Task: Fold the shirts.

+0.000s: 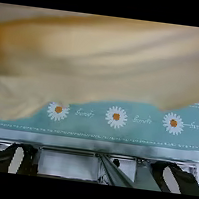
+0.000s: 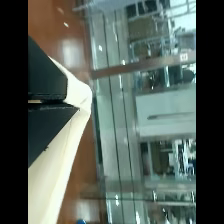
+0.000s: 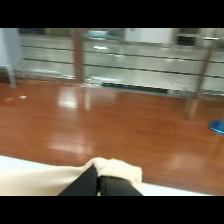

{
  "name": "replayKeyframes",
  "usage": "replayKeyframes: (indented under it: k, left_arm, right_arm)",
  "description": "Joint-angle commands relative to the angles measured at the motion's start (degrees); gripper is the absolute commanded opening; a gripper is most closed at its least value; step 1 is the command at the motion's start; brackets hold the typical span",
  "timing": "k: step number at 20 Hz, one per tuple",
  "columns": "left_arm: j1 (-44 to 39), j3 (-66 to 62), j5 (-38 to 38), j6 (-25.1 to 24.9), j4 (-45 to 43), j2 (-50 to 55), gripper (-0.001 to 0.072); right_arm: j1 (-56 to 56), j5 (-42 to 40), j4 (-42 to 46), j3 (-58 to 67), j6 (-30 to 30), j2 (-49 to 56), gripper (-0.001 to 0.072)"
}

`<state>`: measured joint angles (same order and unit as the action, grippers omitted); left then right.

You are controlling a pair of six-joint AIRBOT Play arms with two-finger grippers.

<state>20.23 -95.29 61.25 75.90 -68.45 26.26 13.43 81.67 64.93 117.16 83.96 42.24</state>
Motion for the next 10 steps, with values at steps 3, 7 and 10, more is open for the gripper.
replayKeyframes:
  k: [3,7,10]
  left_arm:
    - [-8.5,4.3,7.4,7.4,-17.1,-3.0,0.0023]
    - [-9.2,18.7,6.1,7.4,-9.3,0.7,0.0023]
    - [-9.3,26.5,2.2,7.3,-3.1,9.3,0.0023]
  right_arm:
    - [0.0,7.7,4.0,-3.5,1.9,-3.0,0.0035]
    - [0.0,5.8,-0.1,-20.1,0.7,-2.6,0.0034]
    - [0.0,-0.6,-1.1,-33.5,-1.4,1.6,0.0035]
